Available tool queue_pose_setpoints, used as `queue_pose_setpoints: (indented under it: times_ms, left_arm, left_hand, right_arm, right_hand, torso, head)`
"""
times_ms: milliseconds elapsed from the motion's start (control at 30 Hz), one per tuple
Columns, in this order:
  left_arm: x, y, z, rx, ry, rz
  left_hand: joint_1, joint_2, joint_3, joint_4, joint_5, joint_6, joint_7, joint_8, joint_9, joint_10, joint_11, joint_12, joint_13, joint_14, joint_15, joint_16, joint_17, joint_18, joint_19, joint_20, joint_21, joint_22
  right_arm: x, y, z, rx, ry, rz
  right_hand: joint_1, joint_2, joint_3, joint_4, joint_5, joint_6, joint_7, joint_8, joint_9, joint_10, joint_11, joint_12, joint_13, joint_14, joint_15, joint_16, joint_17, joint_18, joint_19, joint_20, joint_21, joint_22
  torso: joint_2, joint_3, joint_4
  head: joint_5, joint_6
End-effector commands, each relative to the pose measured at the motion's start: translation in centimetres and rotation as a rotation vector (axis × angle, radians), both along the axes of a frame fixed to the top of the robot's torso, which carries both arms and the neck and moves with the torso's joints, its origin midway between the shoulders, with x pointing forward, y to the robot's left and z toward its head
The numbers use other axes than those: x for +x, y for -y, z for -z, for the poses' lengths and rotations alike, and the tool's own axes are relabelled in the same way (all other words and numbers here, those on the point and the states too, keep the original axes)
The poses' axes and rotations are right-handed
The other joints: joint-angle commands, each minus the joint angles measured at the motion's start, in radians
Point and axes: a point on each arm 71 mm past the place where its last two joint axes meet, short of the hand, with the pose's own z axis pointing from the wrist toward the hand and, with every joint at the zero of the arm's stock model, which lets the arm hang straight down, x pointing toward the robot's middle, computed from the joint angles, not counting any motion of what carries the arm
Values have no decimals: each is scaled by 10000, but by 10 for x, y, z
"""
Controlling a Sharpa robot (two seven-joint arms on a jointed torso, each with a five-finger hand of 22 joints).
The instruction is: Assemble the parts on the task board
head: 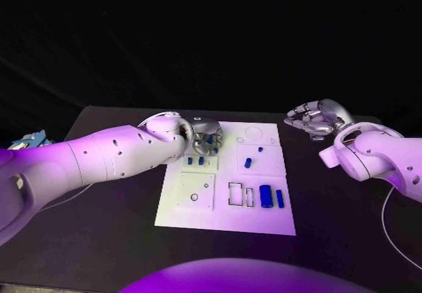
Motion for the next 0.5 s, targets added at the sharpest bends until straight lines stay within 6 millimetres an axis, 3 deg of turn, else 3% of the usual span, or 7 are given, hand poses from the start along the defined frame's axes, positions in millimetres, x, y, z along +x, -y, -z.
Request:
queue_pose_setpoints:
  times_ms: [33, 500]
  left_arm:
    - [0, 2, 4, 190, -147, 33]
    - [1, 2, 9, 305, -390, -13]
  left_hand:
    - [-16, 121, 56, 6, -40, 84, -1, -51, -15, 64, -17, -33, -8, 75, 23, 33, 9, 148, 97, -1, 48, 8]
    - [-26, 170, 129, -76, -92, 143, -3, -133, -45, 210, -52, -27, -29, 228, 0, 241, 228, 149, 97, -16, 202, 104]
  right_arm:
    - [0, -1, 0, 16, 41, -98]
    - [0, -2, 0, 17, 36, -114]
  right_hand:
    - [55, -44, 15, 71, 52, -66, -23, 66, 9, -88, -9, -43, -8, 569, -61, -64, 661, 154, -57, 24, -33, 154]
    - [55, -35, 19, 81, 59, -63, -23, 83, 11, -67, -10, -23, 14, 574, -62, -57, 682, 153, -53, 24, -35, 156]
  torso:
    - [0, -1, -3]
    - [-9, 1, -3]
  head:
    - [-15, -18]
    - [-23, -72]
